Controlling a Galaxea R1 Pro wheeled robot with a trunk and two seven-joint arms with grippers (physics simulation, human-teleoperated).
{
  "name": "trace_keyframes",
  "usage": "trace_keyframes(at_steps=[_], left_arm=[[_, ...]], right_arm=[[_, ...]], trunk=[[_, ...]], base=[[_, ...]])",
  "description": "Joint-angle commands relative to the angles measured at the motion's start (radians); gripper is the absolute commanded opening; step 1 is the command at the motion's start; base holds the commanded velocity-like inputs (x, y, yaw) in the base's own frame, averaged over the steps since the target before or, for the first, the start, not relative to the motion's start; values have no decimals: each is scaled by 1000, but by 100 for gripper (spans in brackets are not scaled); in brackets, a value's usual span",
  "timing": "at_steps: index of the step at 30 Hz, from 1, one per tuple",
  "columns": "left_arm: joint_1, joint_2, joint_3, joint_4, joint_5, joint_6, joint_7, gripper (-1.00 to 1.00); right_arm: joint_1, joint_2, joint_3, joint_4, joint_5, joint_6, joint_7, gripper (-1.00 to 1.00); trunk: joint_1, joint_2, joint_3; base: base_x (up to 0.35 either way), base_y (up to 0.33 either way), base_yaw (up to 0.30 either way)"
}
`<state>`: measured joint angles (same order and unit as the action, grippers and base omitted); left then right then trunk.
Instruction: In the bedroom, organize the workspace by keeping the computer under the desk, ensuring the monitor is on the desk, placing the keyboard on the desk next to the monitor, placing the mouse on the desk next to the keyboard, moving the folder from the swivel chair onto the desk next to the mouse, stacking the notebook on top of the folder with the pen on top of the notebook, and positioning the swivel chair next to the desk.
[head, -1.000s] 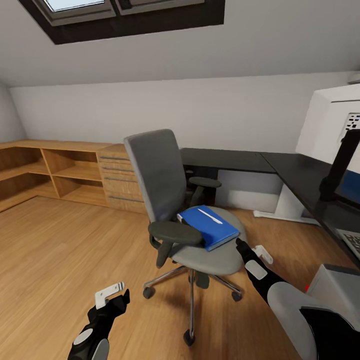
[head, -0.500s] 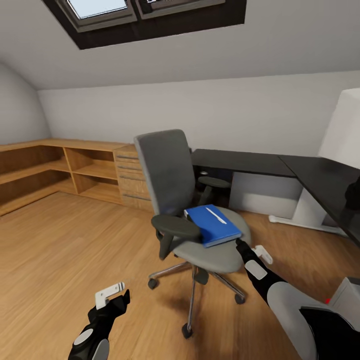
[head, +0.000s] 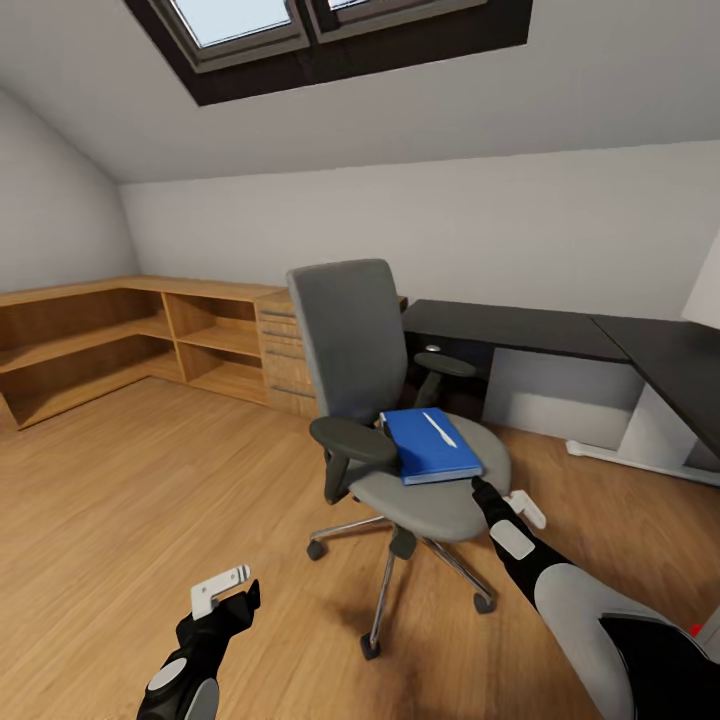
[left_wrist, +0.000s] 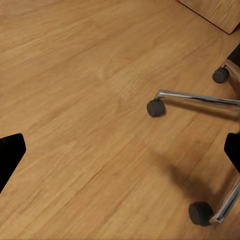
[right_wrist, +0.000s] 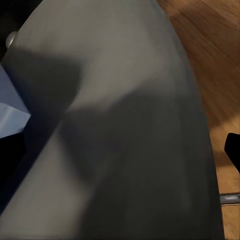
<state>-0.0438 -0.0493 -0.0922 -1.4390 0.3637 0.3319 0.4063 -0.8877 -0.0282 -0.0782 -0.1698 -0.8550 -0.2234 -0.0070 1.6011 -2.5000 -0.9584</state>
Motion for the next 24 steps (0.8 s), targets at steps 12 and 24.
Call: trace_keyframes(at_steps=[12, 24], left_arm=[[-1, 0, -1, -1, 9, 3, 8, 100], [-1, -1, -2, 9, 9, 3, 8, 100]], right_arm=[[0, 1, -8, 0, 5, -1, 1, 100], [0, 1, -8, 0, 5, -2, 1, 100]], trunk=[[0, 0, -1], [0, 0, -1]], base=[[0, 0, -144], [0, 0, -254]])
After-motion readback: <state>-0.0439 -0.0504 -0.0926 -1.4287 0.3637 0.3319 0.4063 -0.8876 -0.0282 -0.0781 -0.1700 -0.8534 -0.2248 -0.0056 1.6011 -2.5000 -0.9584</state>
